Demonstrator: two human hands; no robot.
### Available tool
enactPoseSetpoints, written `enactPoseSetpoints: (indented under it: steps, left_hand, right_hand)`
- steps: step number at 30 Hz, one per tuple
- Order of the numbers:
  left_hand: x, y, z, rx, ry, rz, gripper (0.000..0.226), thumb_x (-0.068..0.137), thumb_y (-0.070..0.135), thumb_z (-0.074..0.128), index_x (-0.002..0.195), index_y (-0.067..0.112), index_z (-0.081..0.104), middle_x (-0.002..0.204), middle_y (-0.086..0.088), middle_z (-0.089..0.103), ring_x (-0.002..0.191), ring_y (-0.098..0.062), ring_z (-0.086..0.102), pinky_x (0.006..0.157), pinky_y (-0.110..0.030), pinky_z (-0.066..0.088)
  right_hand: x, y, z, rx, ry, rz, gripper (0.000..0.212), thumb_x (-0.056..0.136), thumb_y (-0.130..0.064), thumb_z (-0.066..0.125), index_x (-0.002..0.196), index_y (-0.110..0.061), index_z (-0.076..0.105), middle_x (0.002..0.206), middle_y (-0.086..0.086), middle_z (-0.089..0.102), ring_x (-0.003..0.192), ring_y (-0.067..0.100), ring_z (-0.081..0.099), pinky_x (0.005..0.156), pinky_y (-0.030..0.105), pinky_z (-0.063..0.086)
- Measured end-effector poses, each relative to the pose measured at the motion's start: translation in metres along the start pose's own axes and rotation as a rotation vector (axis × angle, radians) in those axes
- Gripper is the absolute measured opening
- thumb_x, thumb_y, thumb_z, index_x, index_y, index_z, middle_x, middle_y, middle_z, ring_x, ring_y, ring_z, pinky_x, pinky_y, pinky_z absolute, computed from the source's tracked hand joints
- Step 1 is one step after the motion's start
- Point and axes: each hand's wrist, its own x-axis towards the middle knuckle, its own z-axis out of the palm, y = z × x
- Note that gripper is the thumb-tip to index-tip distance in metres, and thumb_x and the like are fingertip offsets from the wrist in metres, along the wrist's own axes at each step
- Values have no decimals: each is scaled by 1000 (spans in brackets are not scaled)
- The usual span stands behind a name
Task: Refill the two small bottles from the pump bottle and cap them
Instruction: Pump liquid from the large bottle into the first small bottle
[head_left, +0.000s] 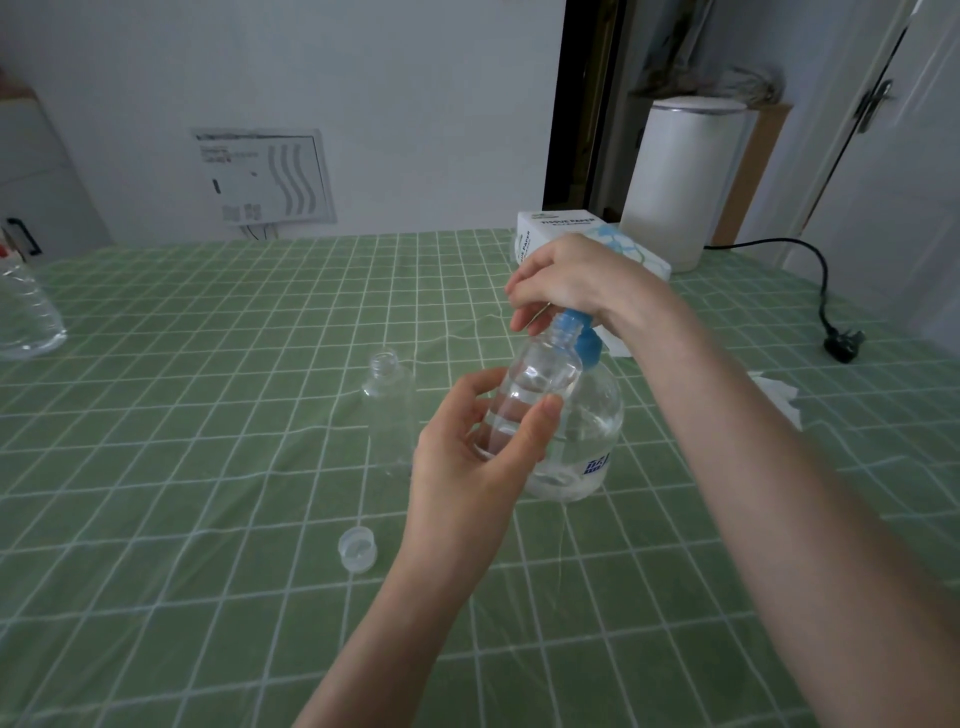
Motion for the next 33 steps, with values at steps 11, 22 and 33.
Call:
enactPoseSetpoints:
  steps: [11, 22, 33]
  left_hand:
    - [0, 0, 0, -13, -2, -5, 31, 65, 43, 65, 92, 28, 63, 68, 12, 69, 57, -1, 63, 46, -11, 42]
    - [0, 2, 2, -54, -12, -59, 40, 60, 51, 64, 92, 27, 63, 72, 10, 70, 58, -5, 64, 44, -13, 42]
    - [-2, 0, 0, -41, 2, -78, 35, 61, 48, 65, 89, 27, 64, 70, 9, 69, 56, -5, 63, 43, -14, 42]
  right_hand:
    - [2, 6, 0, 48, 56, -6, 12, 88, -6, 59, 81, -14, 63, 70, 1, 70, 81, 21, 65, 82, 36, 57]
    - [1, -1, -2, -22, 40, 18, 25, 89, -10, 61, 111, -1, 69, 108, 16, 74, 107, 33, 69, 91, 40, 54]
    - [2, 5, 5, -20, 19, 48, 23, 87, -8, 63, 108, -3, 69, 107, 17, 73, 104, 33, 69, 98, 46, 53]
